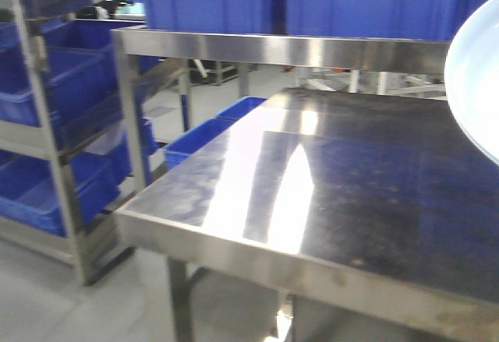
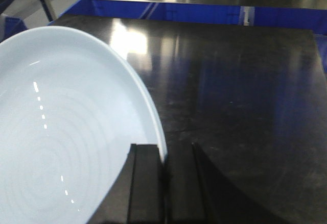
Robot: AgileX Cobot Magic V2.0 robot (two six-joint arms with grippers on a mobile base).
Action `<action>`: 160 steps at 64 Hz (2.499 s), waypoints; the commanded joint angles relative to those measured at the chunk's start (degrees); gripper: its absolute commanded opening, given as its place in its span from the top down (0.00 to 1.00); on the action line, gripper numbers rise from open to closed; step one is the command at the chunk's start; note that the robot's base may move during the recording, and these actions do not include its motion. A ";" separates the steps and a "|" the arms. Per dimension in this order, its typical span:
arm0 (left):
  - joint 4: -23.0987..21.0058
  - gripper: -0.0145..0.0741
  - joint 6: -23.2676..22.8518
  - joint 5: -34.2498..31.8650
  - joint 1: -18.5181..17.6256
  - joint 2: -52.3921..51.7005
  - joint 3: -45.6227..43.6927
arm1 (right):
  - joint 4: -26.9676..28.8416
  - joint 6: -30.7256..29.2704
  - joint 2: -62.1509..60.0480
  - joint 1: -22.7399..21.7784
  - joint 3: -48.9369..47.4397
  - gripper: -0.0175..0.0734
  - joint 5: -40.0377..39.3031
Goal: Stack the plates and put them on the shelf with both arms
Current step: 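Drive the base to the blue bin rack holding the plates aloft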
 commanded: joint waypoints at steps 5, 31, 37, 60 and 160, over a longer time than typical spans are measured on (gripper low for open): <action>0.00 0.74 -0.34 -3.78 0.08 -0.07 -1.53 | -0.40 -0.11 0.22 -0.31 -1.76 0.74 -5.39; 0.00 0.74 -0.34 -3.78 0.08 -0.07 -1.53 | -0.40 -0.11 0.22 -0.31 -1.76 0.74 -5.39; 0.00 0.74 -0.34 -3.78 0.08 -0.07 -1.53 | -0.40 -0.11 0.22 -0.31 -1.76 0.74 -5.39; 0.00 0.74 -0.34 -3.78 0.08 -0.07 -1.53 | -0.40 -0.11 0.22 -0.31 -1.76 0.74 -5.39; 0.00 0.74 -0.34 -3.78 0.08 -0.07 -1.53 | -0.40 -0.11 0.22 -0.31 -1.76 0.74 -5.34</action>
